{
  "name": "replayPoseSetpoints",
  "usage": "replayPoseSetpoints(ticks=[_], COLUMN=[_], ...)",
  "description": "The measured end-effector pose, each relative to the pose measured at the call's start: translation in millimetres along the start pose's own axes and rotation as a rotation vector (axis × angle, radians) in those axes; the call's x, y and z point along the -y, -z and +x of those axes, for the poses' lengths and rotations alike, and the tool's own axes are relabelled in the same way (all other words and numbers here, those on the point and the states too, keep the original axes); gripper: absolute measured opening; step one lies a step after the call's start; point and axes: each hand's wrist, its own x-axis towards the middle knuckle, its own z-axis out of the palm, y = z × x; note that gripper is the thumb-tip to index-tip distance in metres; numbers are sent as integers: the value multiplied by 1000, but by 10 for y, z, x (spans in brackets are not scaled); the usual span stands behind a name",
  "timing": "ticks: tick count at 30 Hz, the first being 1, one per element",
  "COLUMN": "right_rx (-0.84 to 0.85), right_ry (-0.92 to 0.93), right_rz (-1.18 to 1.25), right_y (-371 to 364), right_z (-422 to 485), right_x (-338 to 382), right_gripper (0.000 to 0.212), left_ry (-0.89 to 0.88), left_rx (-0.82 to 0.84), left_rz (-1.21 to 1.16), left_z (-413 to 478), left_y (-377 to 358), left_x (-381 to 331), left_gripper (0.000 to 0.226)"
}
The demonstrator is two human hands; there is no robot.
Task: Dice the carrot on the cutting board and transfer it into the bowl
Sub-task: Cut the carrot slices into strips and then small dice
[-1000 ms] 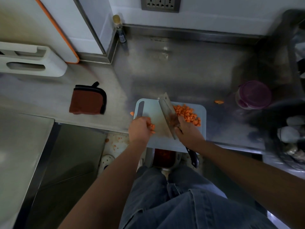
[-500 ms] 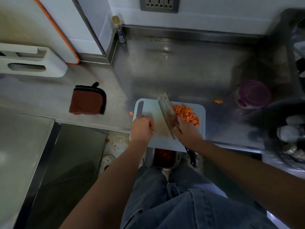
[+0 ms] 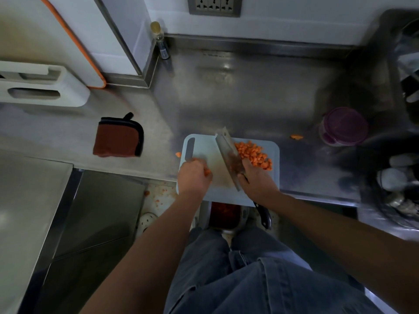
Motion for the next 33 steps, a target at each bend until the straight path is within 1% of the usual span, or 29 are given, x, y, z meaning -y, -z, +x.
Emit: replayPoseSetpoints(ticks=[4, 9, 12, 15, 18, 20, 22, 24, 27, 29, 31, 33], right_rx=[18, 27, 12, 5, 14, 16, 4, -28, -45, -12, 15, 23], right_ry=[-22, -42, -53, -56, -46, -44, -41, -23, 17, 19, 14, 20], right_rz=[-10, 33, 39, 51, 42, 22, 29, 45, 32, -10, -71, -120], right_y=[20, 56, 65, 84, 98, 110, 115, 111, 66, 17, -17, -22], right_z=[-22, -58, -65, -78, -102, -113, -115, -107, -80, -78, -96, -119], right_x=[-15, -28, -31, -16, 2, 13, 28, 52, 73, 82, 87, 89], right_gripper=[35, 36, 35, 32, 30, 27, 25, 26, 28, 29, 33, 37], left_ry=[34, -14, -93, -233, -384, -400, -356, -260, -38, 115, 225, 309], left_rx=[22, 47, 34, 59, 123, 103, 58, 16, -28, -29, -20, -13], left_rz=[66, 123, 130, 206, 279, 259, 183, 60, -104, -170, -224, -275], left_z=[45, 89, 134, 196, 192, 165, 129, 76, 15, -3, 8, 39], left_y=[-38, -53, -66, -93, -156, -190, -205, -185, -140, -138, -203, -286], left_x=[-85, -93, -116, -228, -310, -284, -225, -183, -180, -211, -238, -243], left_gripper=[12, 10, 11, 9, 22, 27, 34, 36, 26, 26, 31, 47])
